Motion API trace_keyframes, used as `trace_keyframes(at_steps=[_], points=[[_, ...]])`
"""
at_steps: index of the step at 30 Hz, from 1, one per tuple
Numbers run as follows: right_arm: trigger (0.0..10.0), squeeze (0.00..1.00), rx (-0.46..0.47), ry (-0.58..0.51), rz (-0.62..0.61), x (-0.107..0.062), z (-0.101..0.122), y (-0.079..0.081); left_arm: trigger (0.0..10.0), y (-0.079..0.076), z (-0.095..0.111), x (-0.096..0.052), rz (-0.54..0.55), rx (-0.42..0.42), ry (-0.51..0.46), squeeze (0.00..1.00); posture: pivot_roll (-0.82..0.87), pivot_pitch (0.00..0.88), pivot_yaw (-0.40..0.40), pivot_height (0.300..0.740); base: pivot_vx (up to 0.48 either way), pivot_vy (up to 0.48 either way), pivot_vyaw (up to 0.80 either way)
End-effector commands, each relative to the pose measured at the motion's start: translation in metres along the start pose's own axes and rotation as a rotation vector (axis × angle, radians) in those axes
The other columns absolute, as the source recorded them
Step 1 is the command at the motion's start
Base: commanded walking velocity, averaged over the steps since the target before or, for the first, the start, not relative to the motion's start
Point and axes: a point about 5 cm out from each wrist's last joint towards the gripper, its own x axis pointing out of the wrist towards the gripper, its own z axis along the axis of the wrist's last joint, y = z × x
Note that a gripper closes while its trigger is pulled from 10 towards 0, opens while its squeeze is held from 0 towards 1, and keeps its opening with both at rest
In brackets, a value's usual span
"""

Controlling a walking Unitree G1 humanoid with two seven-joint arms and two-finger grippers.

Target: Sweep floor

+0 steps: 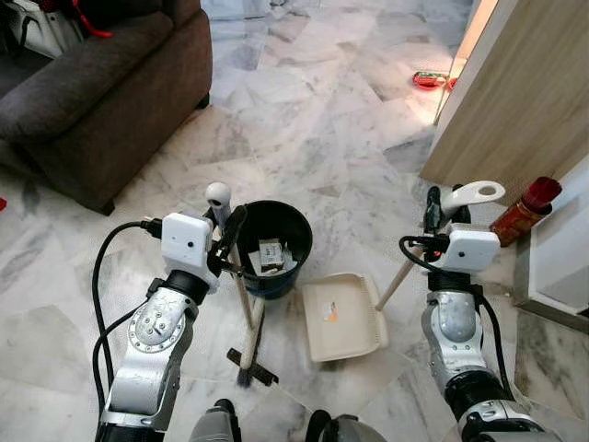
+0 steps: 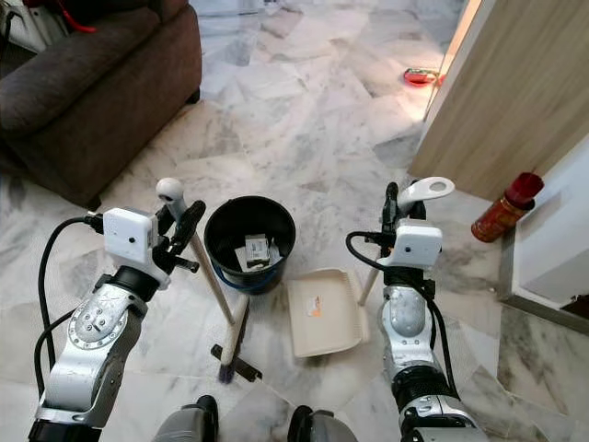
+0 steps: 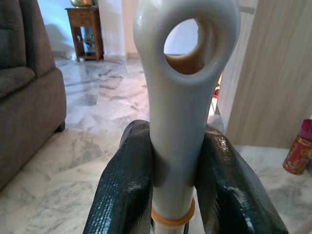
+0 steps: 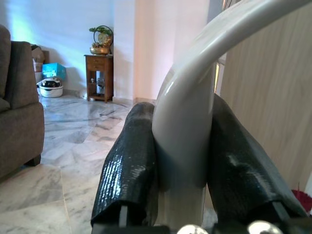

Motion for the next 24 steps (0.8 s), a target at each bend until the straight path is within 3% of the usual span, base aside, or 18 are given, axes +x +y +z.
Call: trace_keyframes(at_steps=[1, 19, 24], points=[[10.0, 0.00, 0.015, -0.039, -0.024, 0.0041, 0.0070, -0.0041, 10.0, -0.0016, 0.0059, 0.0016, -0.004, 0.025, -0.042, 0.00, 0.26, 0.139, -0.078, 0.740, 0.000, 0.000, 0.00], [10.0, 0.00, 0.021, -0.002, -0.019, 0.0054, 0.0035, -0.0066, 10.0, -0.0032, 0.0043, 0.0016, 0.013, 0.013, -0.050, 0.00, 0.26, 0.150, -0.087, 0.740, 0.000, 0.000, 0.00], [10.0, 0.00, 0.022, 0.001, -0.024, 0.0057, 0.0035, -0.0078, 10.0, -0.0028, 0.0041, 0.0021, 0.020, 0.013, -0.047, 0.00, 0.26, 0.155, -0.086, 0.740, 0.000, 0.390, 0.00]])
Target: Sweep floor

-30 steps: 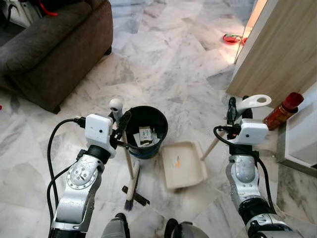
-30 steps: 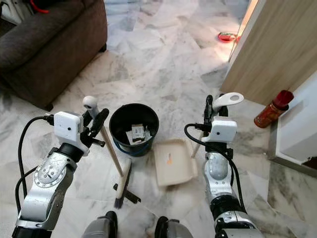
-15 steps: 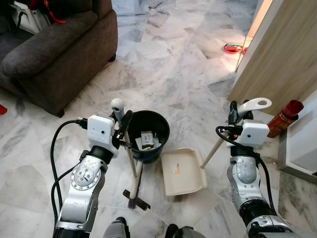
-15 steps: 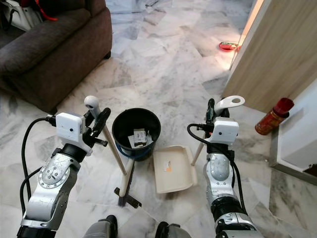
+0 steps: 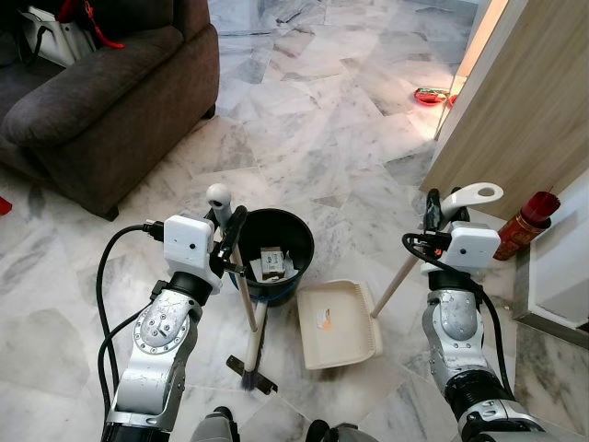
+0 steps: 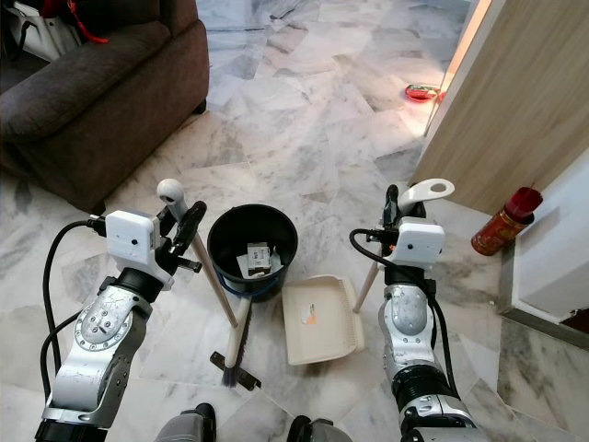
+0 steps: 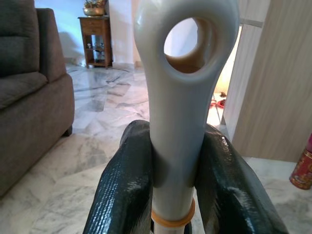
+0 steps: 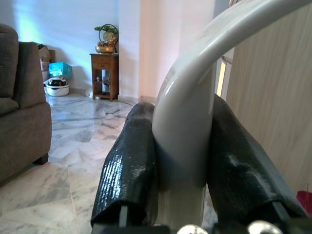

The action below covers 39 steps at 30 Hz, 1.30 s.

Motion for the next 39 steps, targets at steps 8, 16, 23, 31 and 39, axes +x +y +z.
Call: trace_keyframes(at_steps=[8, 16, 23, 31, 39], points=[[10.0, 0.00, 0.010, -0.037, -0.033, 0.0050, 0.0073, -0.0060, 10.0, -0.0003, 0.0065, 0.0024, 0.001, 0.032, -0.042, 0.00, 0.26, 0.165, -0.087, 0.740, 0.000, 0.432, 0.00], [10.0, 0.00, 0.011, -0.034, -0.033, 0.0057, 0.0072, -0.0060, 10.0, -0.0004, 0.0065, 0.0029, 0.003, 0.030, -0.043, 0.00, 0.26, 0.168, -0.088, 0.740, 0.000, 0.373, 0.00], [10.0, 0.00, 0.004, -0.026, -0.029, 0.0057, 0.0064, -0.0064, 10.0, -0.0014, 0.0061, 0.0027, 0.001, 0.026, -0.042, 0.00, 0.26, 0.169, -0.092, 0.740, 0.000, 0.368, 0.00], [10.0, 0.00, 0.005, -0.024, -0.025, 0.0070, 0.0069, -0.0059, 10.0, -0.0025, 0.0060, 0.0026, 0.004, 0.025, -0.043, 0.00, 0.26, 0.171, -0.097, 0.740, 0.000, 0.346, 0.00], [10.0, 0.00, -0.002, -0.013, -0.023, 0.0079, 0.0063, -0.0066, 10.0, -0.0034, 0.0057, 0.0025, 0.003, 0.021, -0.043, 0.00, 0.26, 0.172, -0.102, 0.740, 0.000, 0.334, -0.20]])
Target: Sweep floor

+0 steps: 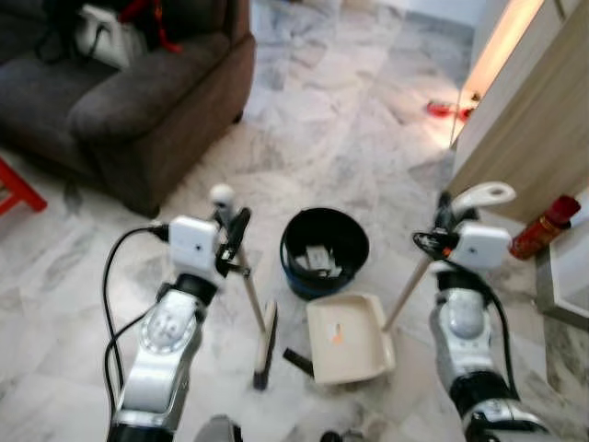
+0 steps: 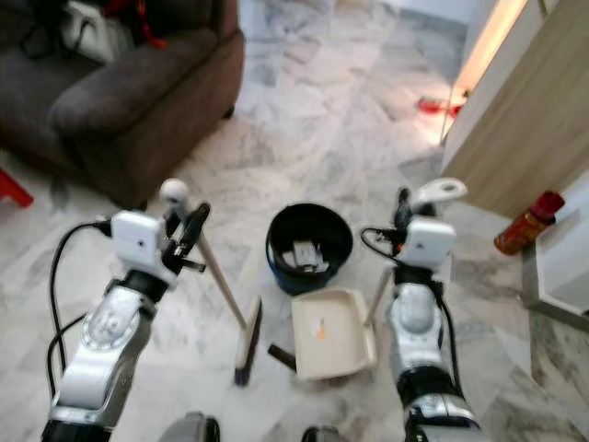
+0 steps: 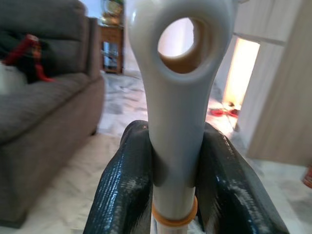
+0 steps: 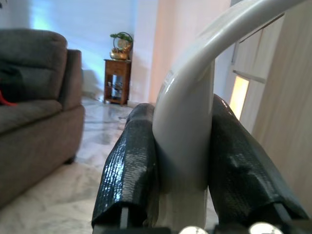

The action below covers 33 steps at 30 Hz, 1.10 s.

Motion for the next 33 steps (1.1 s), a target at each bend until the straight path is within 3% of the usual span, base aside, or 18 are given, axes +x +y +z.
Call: trace_keyframes(at_steps=[1, 5, 33], points=[[10.0, 0.00, -0.002, -0.022, -0.039, 0.0012, 0.0036, -0.0118, 10.0, -0.0052, 0.0079, 0.0024, -0.018, 0.014, -0.042, 0.00, 0.26, 0.172, -0.102, 0.740, 0.000, 0.326, -0.80], [10.0, 0.00, -0.007, -0.017, -0.038, 0.0010, 0.0029, -0.0124, 10.0, -0.0066, 0.0074, 0.0019, -0.021, 0.010, -0.041, 0.00, 0.26, 0.173, -0.104, 0.740, 0.000, 0.277, -0.80], [10.0, 0.00, -0.025, 0.010, -0.040, 0.0027, 0.0005, -0.0121, 10.0, -0.0099, 0.0056, 0.0027, -0.059, -0.004, -0.031, 0.00, 0.26, 0.170, -0.109, 0.740, 0.000, 0.000, -0.80]])
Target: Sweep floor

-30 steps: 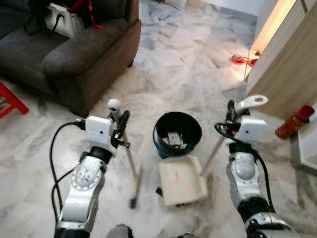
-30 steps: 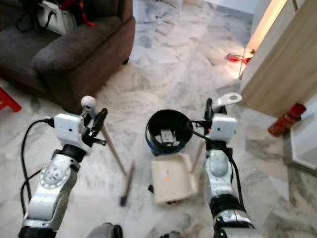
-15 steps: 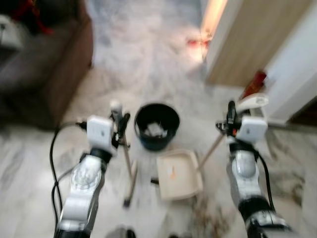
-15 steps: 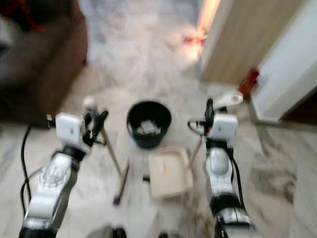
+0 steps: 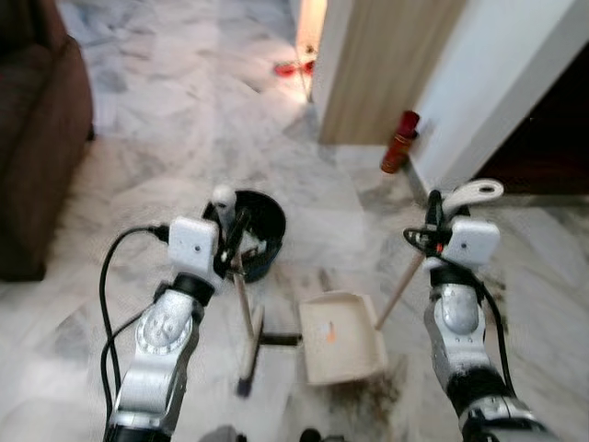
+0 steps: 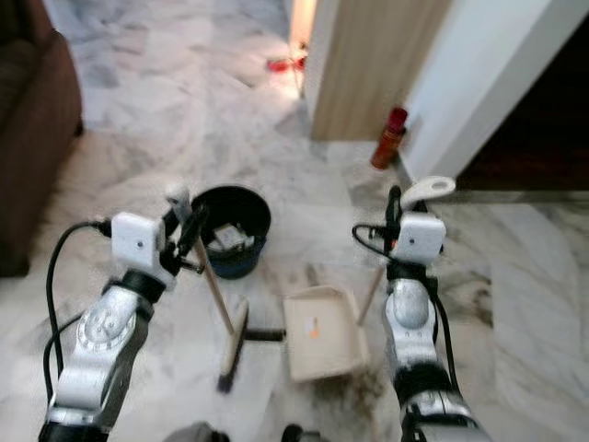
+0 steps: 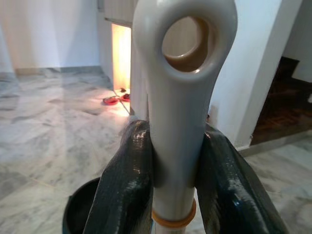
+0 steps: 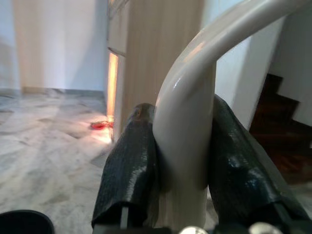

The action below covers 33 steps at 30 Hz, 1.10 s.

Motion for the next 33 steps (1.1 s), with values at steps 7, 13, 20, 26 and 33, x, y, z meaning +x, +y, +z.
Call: trace_keyframes(at_steps=[7, 13, 20, 26, 33], points=[[10.0, 0.00, -0.009, -0.005, -0.033, 0.002, 0.002, -0.009, 10.0, -0.007, 0.006, 0.003, -0.021, -0.008, -0.036, 0.00, 0.25, 0.168, -0.111, 0.740, 0.000, 0.000, -0.80], [10.0, 0.00, -0.010, 0.000, -0.032, 0.003, 0.001, -0.009, 10.0, -0.007, 0.006, 0.003, -0.022, -0.009, -0.037, 0.00, 0.25, 0.167, -0.112, 0.740, 0.000, 0.000, -0.80], [10.0, 0.00, -0.010, 0.009, -0.033, 0.002, 0.000, -0.006, 10.0, -0.006, 0.006, 0.003, -0.026, -0.005, -0.037, 0.00, 0.26, 0.164, -0.103, 0.740, 0.000, 0.000, -0.80], [10.0, 0.00, -0.017, 0.016, -0.041, -0.001, -0.003, -0.005, 10.0, 0.000, 0.000, 0.006, -0.030, 0.009, -0.015, 0.00, 0.27, 0.130, -0.073, 0.740, 0.000, 0.000, -0.80], [10.0, 0.00, 0.001, 0.024, -0.098, -0.009, -0.007, -0.002, 10.0, 0.013, -0.004, 0.019, -0.075, 0.037, 0.013, 0.00, 0.26, 0.065, 0.001, 0.740, 0.000, 0.000, -0.80]])
